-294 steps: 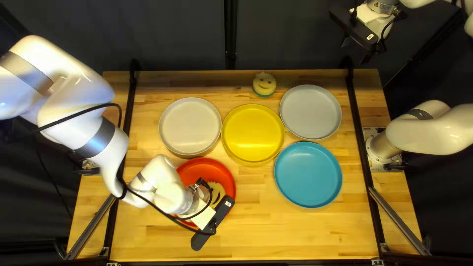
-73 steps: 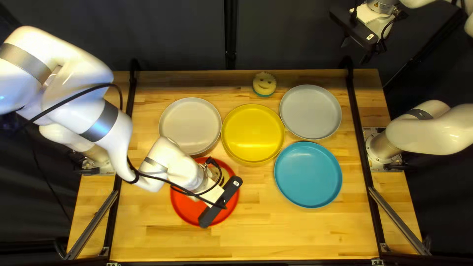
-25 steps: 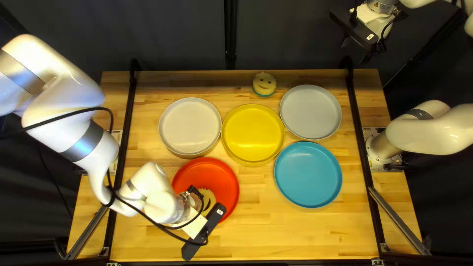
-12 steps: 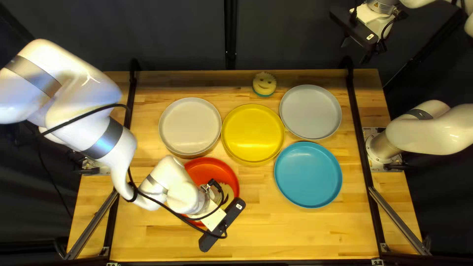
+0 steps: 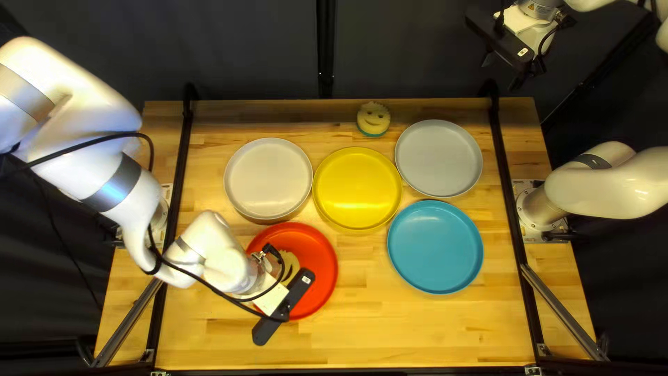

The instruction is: Pick up sponge and scrub the plate

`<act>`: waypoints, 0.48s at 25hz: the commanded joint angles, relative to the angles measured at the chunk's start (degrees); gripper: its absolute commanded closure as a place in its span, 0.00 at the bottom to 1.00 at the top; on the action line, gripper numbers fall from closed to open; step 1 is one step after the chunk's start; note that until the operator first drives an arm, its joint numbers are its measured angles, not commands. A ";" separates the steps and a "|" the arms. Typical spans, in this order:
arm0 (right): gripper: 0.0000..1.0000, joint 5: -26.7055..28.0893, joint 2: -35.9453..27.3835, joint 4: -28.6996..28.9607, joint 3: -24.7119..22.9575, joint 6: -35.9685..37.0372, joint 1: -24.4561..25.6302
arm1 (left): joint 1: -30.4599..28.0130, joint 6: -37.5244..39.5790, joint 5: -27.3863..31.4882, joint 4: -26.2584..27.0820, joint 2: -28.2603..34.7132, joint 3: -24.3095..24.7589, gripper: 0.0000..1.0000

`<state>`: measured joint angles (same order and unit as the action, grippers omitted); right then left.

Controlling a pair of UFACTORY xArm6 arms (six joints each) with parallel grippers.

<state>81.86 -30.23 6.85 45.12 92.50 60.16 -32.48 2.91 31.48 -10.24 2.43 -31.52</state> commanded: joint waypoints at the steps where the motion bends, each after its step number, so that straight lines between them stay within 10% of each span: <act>1: 0.00 0.00 0.00 0.00 0.00 0.00 0.00 | 2.86 -2.07 -0.18 -0.79 -1.59 -1.56 1.00; 12: 0.00 0.00 0.00 0.00 0.00 0.00 0.00 | 9.91 -6.52 -2.78 -3.93 -5.34 -4.47 1.00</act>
<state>81.86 -30.23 6.85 45.12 92.50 60.16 -22.82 -3.42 28.79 -13.91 -3.11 -36.10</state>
